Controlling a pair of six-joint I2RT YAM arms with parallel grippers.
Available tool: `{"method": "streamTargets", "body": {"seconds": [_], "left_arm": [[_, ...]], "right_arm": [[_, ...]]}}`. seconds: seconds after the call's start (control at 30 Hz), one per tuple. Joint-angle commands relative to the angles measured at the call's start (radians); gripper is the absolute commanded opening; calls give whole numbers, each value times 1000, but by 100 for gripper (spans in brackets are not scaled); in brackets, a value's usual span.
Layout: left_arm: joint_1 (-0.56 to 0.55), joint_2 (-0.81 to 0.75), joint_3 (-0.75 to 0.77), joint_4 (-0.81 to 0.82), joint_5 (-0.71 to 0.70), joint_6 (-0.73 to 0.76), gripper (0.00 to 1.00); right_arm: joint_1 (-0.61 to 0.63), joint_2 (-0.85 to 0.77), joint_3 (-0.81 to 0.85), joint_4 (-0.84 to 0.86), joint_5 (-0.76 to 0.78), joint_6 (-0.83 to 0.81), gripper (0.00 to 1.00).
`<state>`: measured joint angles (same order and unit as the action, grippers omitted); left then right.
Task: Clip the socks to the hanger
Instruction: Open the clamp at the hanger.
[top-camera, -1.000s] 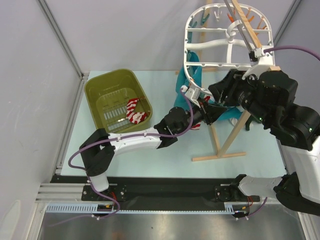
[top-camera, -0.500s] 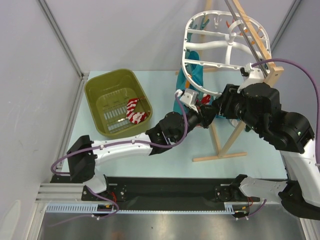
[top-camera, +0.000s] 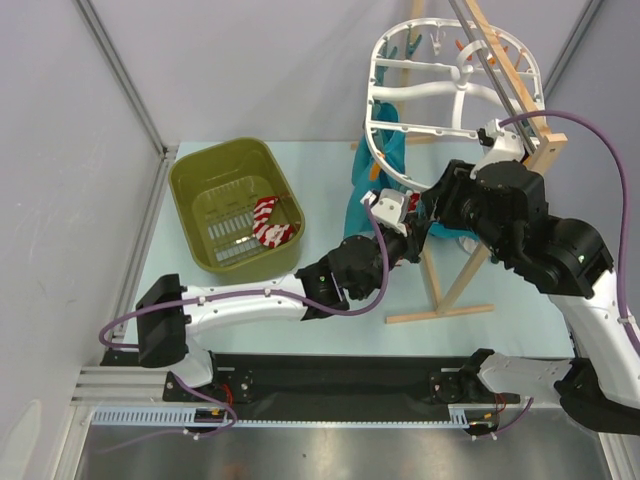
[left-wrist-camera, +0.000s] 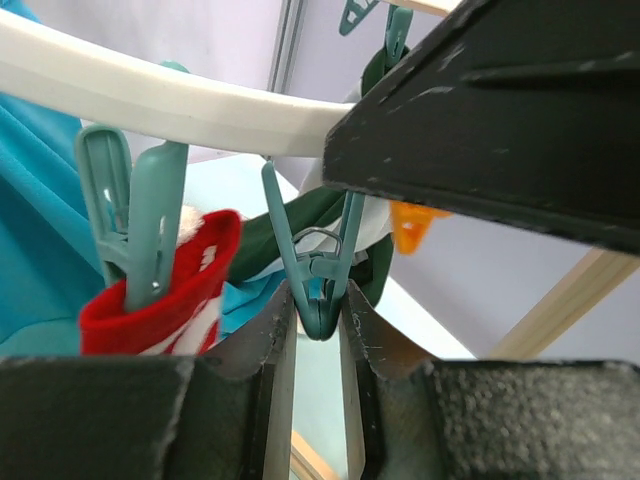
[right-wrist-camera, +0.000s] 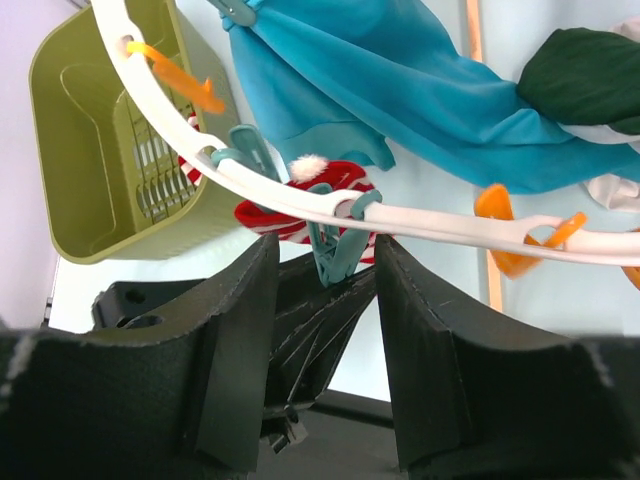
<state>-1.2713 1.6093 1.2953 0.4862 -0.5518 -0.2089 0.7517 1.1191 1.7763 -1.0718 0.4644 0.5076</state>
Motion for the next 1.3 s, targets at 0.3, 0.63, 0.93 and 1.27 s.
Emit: {"method": "streamTargets", "body": {"seconds": [0.3,0.63,0.93,1.27], "left_arm": [[-19,-49,9,55,-7,82,0],[-16,-75,19,-14,108,6,0],[24,-149,-27,-90,171,-80,44],[42,-278,-90,-187,307,-111,52]], "right_arm": [[3,-42,-63,56,-6,40,47],[3,-54,-115,108,-13,51,37],[3,-35,-89,79,-18,63,3],[3,-18,-46,42,-38,40,0]]}}
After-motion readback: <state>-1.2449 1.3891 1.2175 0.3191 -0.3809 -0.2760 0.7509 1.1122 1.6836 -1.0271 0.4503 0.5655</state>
